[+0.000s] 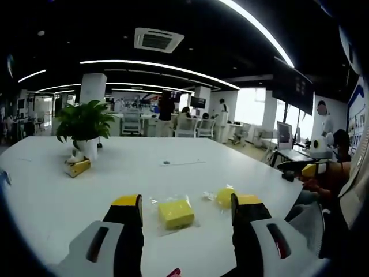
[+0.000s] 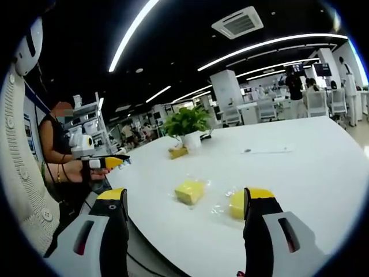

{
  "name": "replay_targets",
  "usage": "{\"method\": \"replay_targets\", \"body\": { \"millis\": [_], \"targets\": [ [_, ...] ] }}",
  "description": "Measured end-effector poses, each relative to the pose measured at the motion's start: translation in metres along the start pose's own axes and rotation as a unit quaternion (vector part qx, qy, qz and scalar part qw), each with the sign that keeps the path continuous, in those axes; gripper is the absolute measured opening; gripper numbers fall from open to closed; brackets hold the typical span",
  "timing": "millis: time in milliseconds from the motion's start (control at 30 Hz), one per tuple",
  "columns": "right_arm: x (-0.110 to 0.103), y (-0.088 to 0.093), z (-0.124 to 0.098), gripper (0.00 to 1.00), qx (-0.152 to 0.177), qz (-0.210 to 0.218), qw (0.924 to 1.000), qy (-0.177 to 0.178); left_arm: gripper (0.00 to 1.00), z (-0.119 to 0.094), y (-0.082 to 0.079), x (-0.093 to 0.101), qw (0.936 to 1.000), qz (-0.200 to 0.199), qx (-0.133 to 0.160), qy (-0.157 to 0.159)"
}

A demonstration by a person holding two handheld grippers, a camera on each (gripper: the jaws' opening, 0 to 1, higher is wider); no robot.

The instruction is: Compare the silicone blocks by pressing each to a similar depth, holding the contact briefly, and releasing to observe deformation and rebound differences across the visible hardness samples.

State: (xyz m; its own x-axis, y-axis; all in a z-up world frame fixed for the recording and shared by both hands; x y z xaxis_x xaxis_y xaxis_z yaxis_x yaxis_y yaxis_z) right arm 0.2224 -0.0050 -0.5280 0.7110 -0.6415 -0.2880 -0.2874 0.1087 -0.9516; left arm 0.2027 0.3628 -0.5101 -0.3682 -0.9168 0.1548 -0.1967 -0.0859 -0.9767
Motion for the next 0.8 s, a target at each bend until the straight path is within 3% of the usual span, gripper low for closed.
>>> {"method": "replay_targets", "body": {
  "millis": [667, 800],
  "targets": [
    [-0.0012, 0.0003, -0.0001, 0.76, -0.006, 0.001, 1.0000, -0.001, 0.61, -0.0019, 0.0041, -0.0003, 0.9999, -0.011, -0.001, 0.001],
    [-0.0007, 0.0008, 0.0001, 0.76, -0.007, 0.001, 1.0000, 0.000, 0.61, -0.0012, 0.0056, -0.0028, 0.9996, -0.029, -0.004, 0.003]
  ]
}}
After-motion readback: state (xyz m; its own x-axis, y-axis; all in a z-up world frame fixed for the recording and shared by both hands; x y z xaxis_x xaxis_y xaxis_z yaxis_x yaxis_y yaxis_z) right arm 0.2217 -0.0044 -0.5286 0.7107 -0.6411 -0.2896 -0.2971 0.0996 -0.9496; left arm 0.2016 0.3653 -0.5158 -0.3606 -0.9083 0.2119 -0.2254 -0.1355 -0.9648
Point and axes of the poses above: the point that each gripper's makers call its tool centre point, and the gripper's own axes: z roughly forward along the fingers, x roughly to its right, y roughly out of its underside, the point moved 9 cm from there along -z, roughly backward along the fingers, and after that the axes turned 3 degrees about x, right-handed, at the moved point
